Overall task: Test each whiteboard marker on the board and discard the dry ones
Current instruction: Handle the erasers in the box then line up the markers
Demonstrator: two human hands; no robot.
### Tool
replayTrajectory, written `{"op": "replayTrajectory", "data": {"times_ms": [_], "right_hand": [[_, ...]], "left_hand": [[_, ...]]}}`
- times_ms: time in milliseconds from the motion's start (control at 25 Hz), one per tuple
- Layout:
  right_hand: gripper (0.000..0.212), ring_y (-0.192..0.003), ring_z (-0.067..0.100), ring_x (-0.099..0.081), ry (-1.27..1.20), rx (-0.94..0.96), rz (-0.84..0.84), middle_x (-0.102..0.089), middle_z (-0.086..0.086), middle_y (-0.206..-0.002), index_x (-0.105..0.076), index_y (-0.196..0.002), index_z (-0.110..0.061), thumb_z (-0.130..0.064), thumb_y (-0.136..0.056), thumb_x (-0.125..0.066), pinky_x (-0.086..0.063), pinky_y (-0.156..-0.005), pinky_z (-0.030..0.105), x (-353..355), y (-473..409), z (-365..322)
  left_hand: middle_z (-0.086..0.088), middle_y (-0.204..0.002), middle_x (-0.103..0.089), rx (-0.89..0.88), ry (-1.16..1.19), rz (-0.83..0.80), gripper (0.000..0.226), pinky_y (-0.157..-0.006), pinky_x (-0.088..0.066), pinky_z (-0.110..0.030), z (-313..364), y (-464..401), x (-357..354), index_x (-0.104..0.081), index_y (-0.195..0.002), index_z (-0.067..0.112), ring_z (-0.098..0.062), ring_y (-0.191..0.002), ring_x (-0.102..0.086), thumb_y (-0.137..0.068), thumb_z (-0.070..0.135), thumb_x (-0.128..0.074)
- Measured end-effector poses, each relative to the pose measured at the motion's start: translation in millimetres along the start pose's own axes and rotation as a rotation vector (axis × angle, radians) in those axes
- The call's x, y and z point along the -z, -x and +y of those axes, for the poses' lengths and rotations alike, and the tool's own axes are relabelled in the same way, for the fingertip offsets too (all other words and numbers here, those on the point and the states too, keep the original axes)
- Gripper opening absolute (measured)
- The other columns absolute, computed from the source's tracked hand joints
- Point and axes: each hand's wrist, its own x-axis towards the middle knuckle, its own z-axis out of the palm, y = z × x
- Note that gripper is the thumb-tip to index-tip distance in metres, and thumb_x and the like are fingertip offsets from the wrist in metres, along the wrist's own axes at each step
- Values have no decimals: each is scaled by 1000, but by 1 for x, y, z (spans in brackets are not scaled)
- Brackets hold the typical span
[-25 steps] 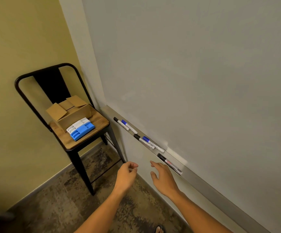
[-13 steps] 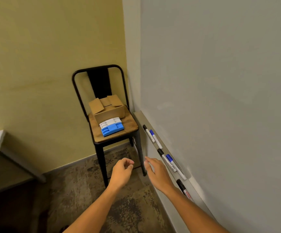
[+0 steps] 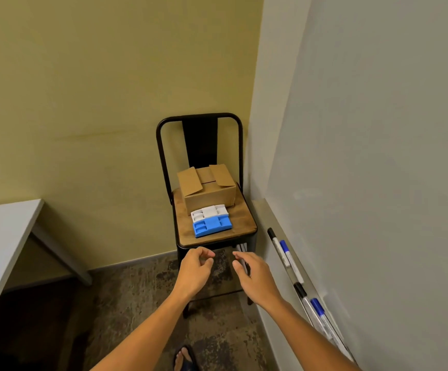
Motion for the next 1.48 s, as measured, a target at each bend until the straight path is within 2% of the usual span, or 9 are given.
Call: {"op": "replayTrajectory", "data": {"times_ms": [80, 240, 440, 640, 720, 880, 1120, 1320, 1480], "right_hand": [[36, -126, 2, -48, -8, -12, 2, -53, -21, -127, -57, -136, -29, -38, -102, -52, -43, -108, 26, -9, -32, -8], [35, -126, 1, -48, -4, -19, 25, -53, -19, -130, -56, -136, -29, -35, -101, -55, -48, -106, 32, -23, -104, -26], [34, -122, 3, -48, 14, -50, 88, -51, -16, -128, -56, -134, -27, -26, -101, -57, -49, -105, 30, -38, -168, -47], [35, -119, 4, -50, 63, -74, 80, -54, -8, -132, -56, -134, -27, -26, -99, -59, -46, -90, 11, -46, -211, -51], [38, -123, 6, -49, 84, -65, 74, -51, -8, -136, -55, -137, -27, -27, -99, -59, -43, -99, 17, -44, -231, -50], [43, -130, 9, -43, 100, -62, 93, -47, -9, -139, -51, -140, -29, -30, -98, -59, -40, -111, 32, -35, -280, -45], [50, -135, 16, -40, 166, -77, 73, -42, -3, -147, -47, -144, -26, -29, -96, -63, -38, -108, 30, -24, -349, -33], [64, -140, 25, -32, 315, -105, 49, -33, 1, -155, -38, -150, -28, -46, -93, -61, -38, -113, 43, -21, -386, -18], [73, -144, 26, -26, 383, -129, -50, -23, -1, -159, -25, -154, -30, -56, -93, -56, -34, -114, 40, -26, -398, -1]], "left_hand": [[10, -103, -60, -2, 41, 7, 11, -82, -51, -24, -5, -36, 14, -63, -99, 26, -7, -89, -61, -95, 17, -59], [9, -98, -56, -75, -19, -10, 15, -70, -46, -18, -13, -103, 45, -59, -95, 29, -8, -81, -61, -95, 15, -58], [7, -112, -48, -107, -83, -40, 14, -74, -42, -16, -26, -172, 79, -57, -99, 30, -7, -85, -58, -95, 17, -56], [7, -119, -42, -99, -71, -60, 17, -89, -46, -23, -25, -219, 88, -55, -109, 28, -5, -94, -53, -94, 21, -59], [6, -123, -40, -101, -62, -56, 21, -98, -45, -26, -23, -235, 86, -54, -112, 27, -9, -102, -52, -93, 20, -60], [4, -126, -36, -115, -66, -48, 25, -97, -32, -15, -15, -267, 80, -51, -114, 27, -9, -114, -46, -93, 18, -62], [2, -135, -33, -55, -102, -33, 33, -110, -37, -29, 2, -310, 77, -49, -120, 25, -17, -126, -42, -91, 25, -64], [0, -145, -27, 6, -159, 17, 44, -104, -36, -20, 18, -345, 73, -44, -129, 21, -18, -124, -45, -91, 27, -64], [-3, -151, -24, 106, -163, 22, 57, -107, -43, -38, 34, -360, 50, -40, -134, 27, -24, -129, -45, -86, 40, -67]]}}
